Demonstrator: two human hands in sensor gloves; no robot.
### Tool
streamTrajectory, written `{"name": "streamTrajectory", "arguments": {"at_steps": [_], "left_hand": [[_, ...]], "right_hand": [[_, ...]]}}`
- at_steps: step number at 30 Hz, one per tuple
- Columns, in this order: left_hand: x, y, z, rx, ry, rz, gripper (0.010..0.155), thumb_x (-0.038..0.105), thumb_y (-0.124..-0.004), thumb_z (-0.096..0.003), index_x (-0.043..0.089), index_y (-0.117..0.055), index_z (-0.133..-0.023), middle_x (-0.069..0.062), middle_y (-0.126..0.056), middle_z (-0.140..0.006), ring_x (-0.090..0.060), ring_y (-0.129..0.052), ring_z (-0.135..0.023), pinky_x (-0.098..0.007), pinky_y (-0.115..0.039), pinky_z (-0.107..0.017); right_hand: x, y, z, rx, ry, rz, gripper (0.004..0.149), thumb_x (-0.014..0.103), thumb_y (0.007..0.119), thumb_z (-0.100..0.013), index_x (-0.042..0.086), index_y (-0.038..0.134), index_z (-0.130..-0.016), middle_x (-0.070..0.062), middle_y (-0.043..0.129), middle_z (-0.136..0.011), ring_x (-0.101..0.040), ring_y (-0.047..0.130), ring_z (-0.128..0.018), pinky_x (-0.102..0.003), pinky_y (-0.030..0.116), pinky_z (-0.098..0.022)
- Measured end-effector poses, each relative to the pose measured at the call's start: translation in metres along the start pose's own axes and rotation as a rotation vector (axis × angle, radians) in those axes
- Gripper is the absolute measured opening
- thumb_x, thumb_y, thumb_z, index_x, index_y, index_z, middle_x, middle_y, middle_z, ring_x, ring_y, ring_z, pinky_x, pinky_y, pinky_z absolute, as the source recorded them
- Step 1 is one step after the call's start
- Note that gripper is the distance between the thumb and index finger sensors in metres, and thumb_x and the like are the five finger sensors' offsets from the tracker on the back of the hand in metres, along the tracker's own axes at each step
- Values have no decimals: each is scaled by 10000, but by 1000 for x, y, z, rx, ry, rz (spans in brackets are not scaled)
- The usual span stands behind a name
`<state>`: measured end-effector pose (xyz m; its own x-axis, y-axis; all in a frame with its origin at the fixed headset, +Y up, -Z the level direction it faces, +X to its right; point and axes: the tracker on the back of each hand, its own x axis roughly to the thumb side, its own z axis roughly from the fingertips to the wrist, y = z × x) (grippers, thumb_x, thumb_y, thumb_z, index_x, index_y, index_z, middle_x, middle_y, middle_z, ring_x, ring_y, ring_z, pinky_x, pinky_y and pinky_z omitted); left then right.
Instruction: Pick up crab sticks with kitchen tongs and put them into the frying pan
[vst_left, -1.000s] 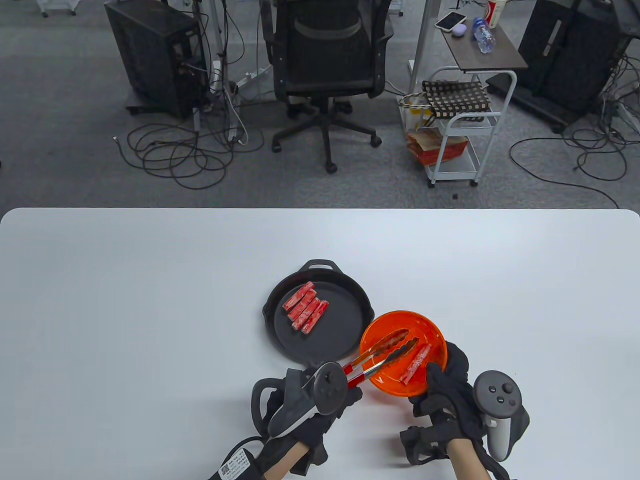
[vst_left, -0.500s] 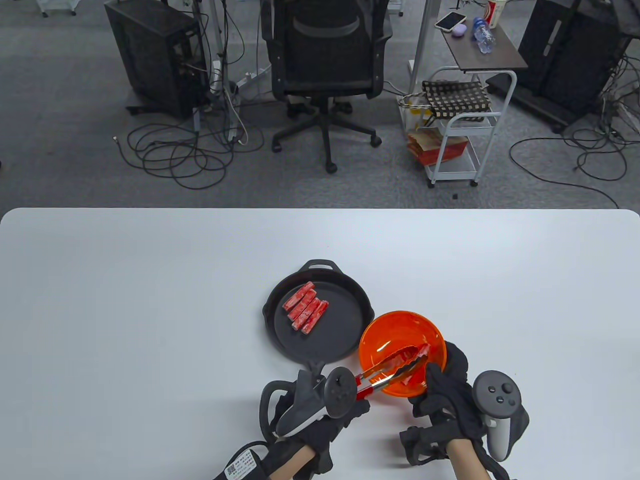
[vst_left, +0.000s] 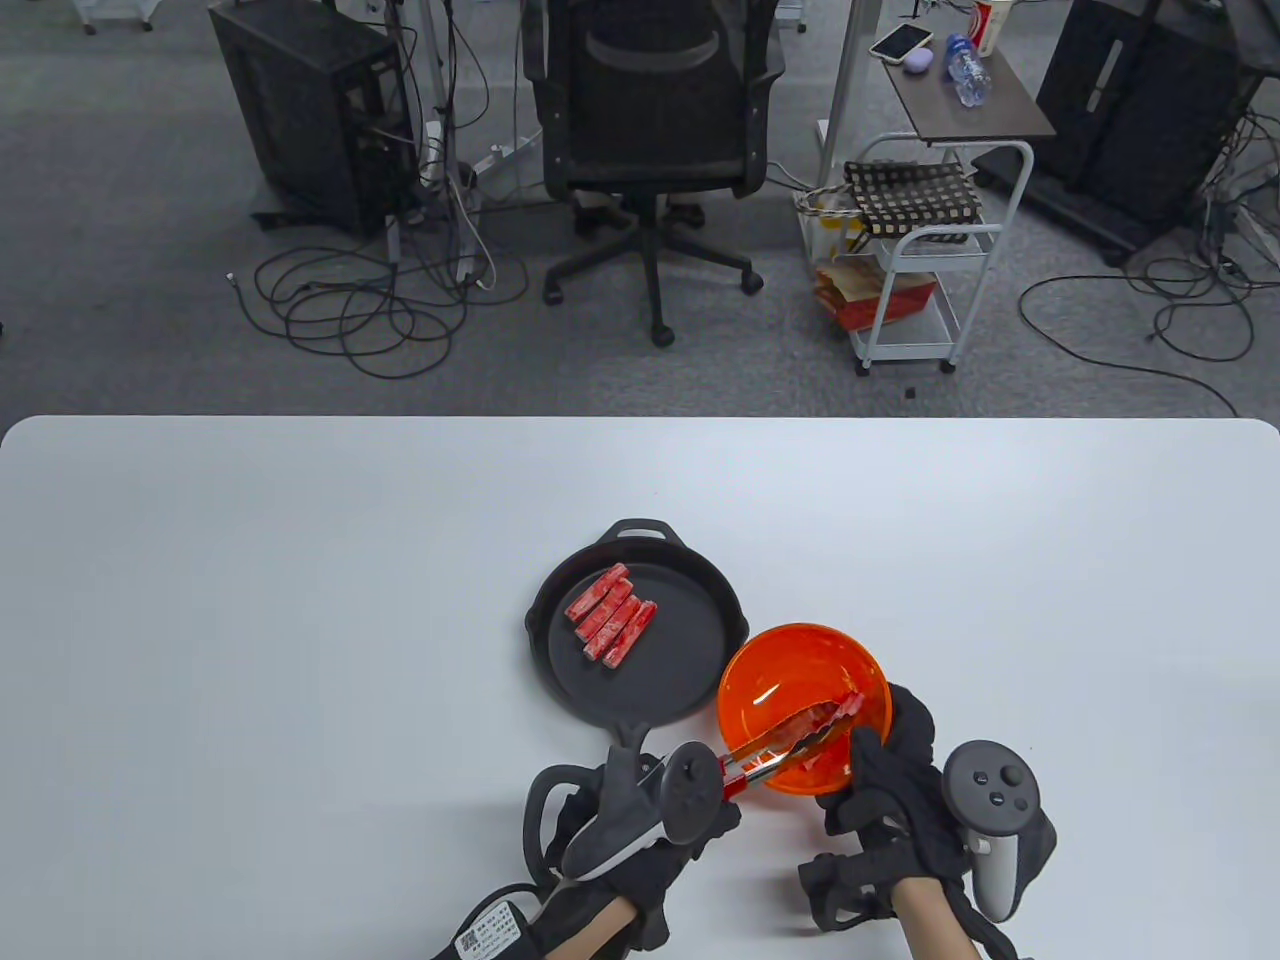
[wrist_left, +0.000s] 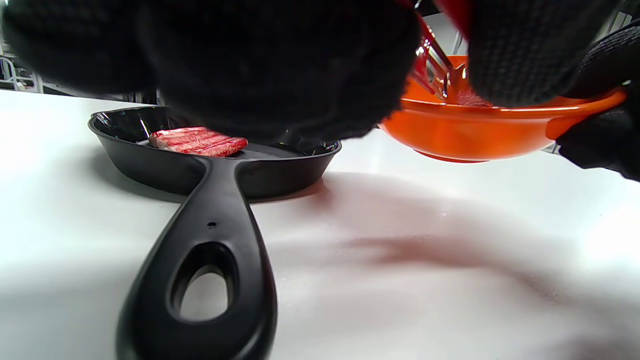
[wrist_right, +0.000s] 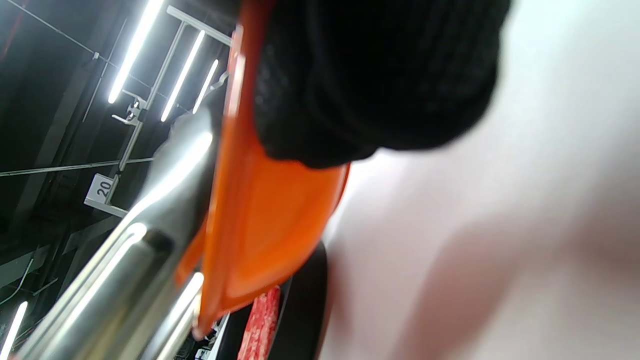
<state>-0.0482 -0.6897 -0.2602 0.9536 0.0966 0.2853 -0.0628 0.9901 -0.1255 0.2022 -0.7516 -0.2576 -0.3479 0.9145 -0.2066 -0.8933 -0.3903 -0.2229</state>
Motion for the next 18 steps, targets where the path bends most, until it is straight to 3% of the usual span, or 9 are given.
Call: {"name": "streamTrajectory", "arguments": {"at_steps": [18], "left_hand": [[0,3,2,74,-21,8,745,742,-827,-363,156,-923,-812,93,-1068,-392,-122,-1044,-142,-406,-903,-226]], "right_hand": [[0,-1,0,-4,2,-6,600,191,610,-584,23,337,-1091,-296,614,-1010,-209,1032,-291,-208,974,-116]]}}
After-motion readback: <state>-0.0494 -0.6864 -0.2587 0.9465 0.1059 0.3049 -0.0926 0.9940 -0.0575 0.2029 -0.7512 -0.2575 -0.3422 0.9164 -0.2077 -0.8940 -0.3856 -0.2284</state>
